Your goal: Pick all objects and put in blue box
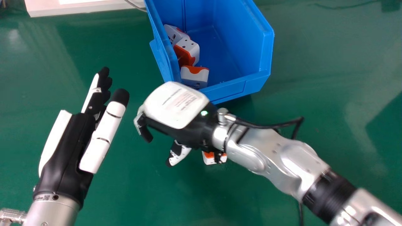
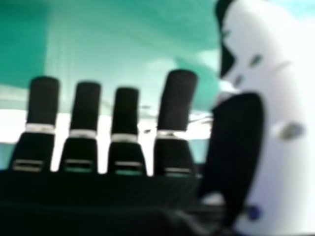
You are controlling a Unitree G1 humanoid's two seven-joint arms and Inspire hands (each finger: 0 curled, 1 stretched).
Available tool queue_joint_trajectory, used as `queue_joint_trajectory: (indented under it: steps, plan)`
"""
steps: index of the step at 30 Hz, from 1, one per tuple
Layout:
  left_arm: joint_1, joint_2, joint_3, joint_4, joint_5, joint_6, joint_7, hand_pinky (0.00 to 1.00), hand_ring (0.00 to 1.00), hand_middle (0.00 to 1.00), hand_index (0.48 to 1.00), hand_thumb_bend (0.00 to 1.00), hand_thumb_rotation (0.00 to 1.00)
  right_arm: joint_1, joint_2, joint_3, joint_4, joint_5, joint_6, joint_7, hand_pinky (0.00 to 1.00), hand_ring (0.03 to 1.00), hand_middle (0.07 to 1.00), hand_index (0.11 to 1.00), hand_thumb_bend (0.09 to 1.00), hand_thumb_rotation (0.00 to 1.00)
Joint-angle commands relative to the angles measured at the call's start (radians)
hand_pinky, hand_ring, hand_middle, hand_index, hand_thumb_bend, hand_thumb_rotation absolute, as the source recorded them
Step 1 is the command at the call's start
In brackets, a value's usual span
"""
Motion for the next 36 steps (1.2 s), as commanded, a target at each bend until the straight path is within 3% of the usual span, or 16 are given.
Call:
queue_joint_trajectory:
  steps: [1,2,7,11,18,26,31,33,36]
  plan:
    - [-0.014,0.013,0.014,0.007,0.002,-0.020,0.000,1.00,1.00,1.00,1.000,0.57,1.00,0.052,-0.012,-0.037,-0.102,0.016,0.035,0.018,0.60,0.738,0.778,0.496,0.496,0.11]
    - [-0.018,0.014,0.016,0.012,0.000,-0.020,-0.002,1.00,1.00,1.00,1.000,0.58,1.00,0.068,-0.015,-0.043,-0.125,0.016,0.046,0.022,0.61,0.744,0.784,0.548,0.530,0.09]
    - [-0.048,0.026,0.033,0.046,-0.008,-0.022,-0.009,1.00,1.00,1.00,1.000,0.60,1.00,0.204,-0.023,-0.092,-0.298,0.004,0.127,0.008,0.63,0.770,0.810,0.699,0.480,0.03]
    - [-0.062,0.032,0.041,0.061,-0.010,-0.023,-0.011,1.00,1.00,1.00,1.000,0.60,1.00,0.328,-0.008,-0.138,-0.443,0.025,0.194,0.011,0.64,0.778,0.821,0.745,0.587,0.01]
    - [-0.081,0.042,0.057,0.090,-0.021,-0.031,-0.017,1.00,1.00,1.00,1.000,0.61,1.00,0.502,0.000,-0.187,-0.601,-0.024,0.240,-0.084,0.66,0.785,0.830,0.766,0.617,0.04]
    - [-0.087,0.046,0.071,0.123,-0.033,-0.059,-0.025,1.00,1.00,1.00,1.000,0.62,1.00,0.614,0.011,-0.212,-0.669,-0.071,0.260,-0.176,0.67,0.801,0.845,0.779,0.668,0.13]
    - [-0.082,0.045,0.076,0.118,-0.035,-0.061,-0.030,1.00,1.00,1.00,1.000,0.62,1.00,0.693,0.016,-0.228,-0.726,-0.070,0.284,-0.164,0.71,0.838,0.876,0.808,0.709,0.24]
    - [-0.083,0.045,0.077,0.120,-0.035,-0.063,-0.031,1.00,1.00,1.00,1.000,0.61,1.00,0.717,0.018,-0.234,-0.738,-0.068,0.288,-0.165,0.74,0.873,0.908,0.842,0.754,0.35]
    - [-0.081,0.045,0.081,0.123,-0.039,-0.065,-0.035,1.00,1.00,1.00,1.000,0.61,1.00,0.757,0.021,-0.243,-0.748,-0.065,0.290,-0.174,0.76,0.891,0.924,0.860,0.783,0.41]
